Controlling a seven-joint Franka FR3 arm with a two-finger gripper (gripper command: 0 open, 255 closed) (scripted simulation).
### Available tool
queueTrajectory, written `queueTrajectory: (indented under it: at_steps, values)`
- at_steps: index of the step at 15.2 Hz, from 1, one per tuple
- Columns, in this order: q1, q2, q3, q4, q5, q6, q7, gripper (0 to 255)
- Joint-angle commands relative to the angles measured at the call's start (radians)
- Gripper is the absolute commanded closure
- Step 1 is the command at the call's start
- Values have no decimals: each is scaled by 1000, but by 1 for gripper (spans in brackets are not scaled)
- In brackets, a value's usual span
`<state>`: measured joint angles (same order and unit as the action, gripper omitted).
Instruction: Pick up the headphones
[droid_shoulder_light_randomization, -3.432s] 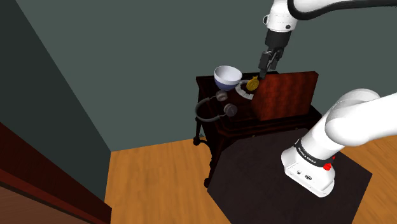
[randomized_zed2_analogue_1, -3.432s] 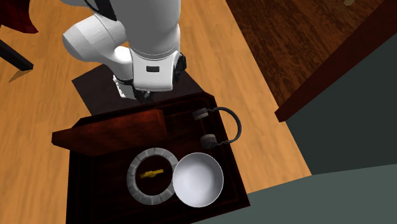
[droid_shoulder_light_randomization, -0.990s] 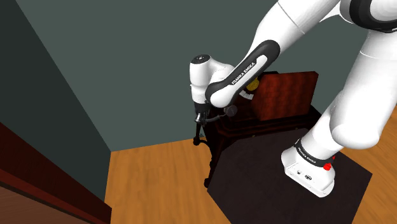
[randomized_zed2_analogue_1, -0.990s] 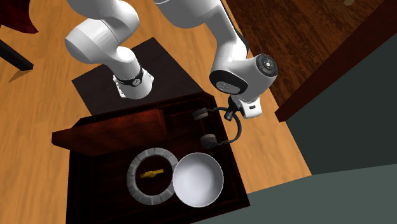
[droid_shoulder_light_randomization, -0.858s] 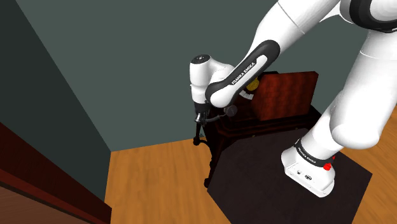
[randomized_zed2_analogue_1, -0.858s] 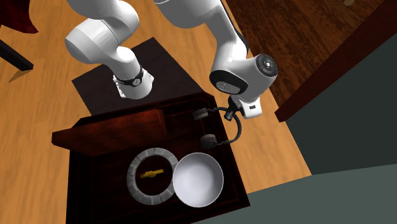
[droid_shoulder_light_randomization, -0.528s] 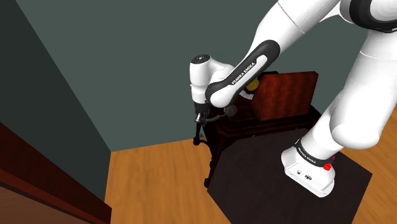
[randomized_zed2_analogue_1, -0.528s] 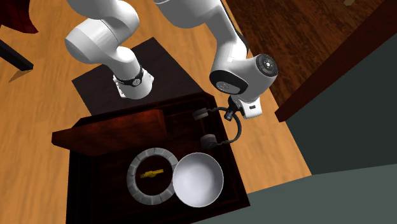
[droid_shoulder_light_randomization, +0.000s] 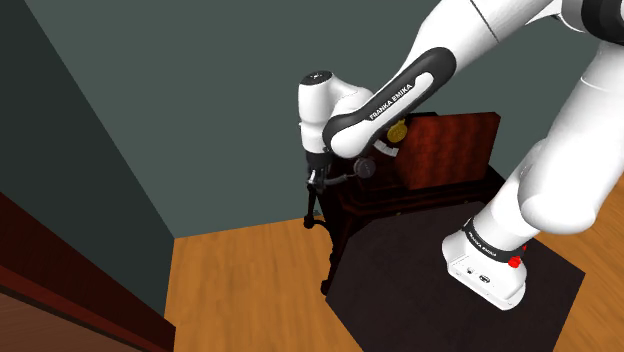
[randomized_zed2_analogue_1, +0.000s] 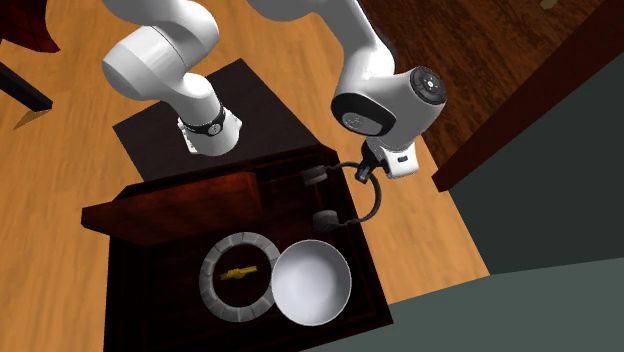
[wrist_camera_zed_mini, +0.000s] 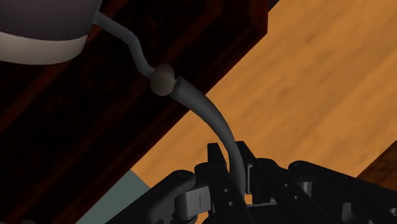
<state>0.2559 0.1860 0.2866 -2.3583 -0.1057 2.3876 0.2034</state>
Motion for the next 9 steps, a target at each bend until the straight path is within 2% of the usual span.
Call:
queueTrajectory:
  at_steps: [1, 9]
  values:
    - [-5, -27, 1, 2, 12, -28, -11, 255]
    - [-9, -96, 8, 16, 44, -107, -35, 255]
